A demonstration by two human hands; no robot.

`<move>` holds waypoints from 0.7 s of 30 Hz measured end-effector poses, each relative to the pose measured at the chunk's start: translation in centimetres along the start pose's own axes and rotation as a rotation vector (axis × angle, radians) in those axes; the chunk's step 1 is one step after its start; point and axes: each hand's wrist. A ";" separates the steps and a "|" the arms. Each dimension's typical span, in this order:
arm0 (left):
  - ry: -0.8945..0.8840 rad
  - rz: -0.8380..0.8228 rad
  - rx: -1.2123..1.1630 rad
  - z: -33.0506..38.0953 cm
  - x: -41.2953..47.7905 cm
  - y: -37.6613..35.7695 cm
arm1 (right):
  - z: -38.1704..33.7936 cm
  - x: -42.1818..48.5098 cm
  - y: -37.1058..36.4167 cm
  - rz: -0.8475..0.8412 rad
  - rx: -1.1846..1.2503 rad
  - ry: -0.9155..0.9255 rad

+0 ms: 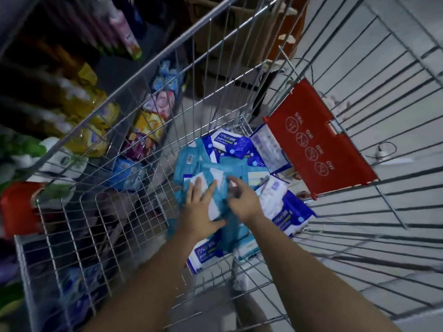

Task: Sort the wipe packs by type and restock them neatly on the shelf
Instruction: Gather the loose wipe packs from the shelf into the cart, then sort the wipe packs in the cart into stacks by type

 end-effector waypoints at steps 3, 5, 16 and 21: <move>0.087 0.133 -0.085 -3.1 -0.2 -0.3 | 0.1 1.0 0.1 0.198 -0.138 0.000; 0.155 0.169 -0.120 -4.8 -0.3 0.2 | 0.2 1.2 -0.7 0.213 -0.245 -0.045; -0.174 0.083 0.073 -8.4 -0.4 5.3 | -1.6 -2.9 -10.4 0.360 -0.151 -0.293; -0.246 -0.002 0.361 -7.3 2.4 6.2 | 0.1 -3.8 -10.3 0.403 -0.079 -0.465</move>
Point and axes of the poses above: each hand's wrist, its own x-axis towards the middle knuckle, its own y-axis out of the back of the hand, z = x × y, and after that the axes turned 8 degrees about -x, right-handed
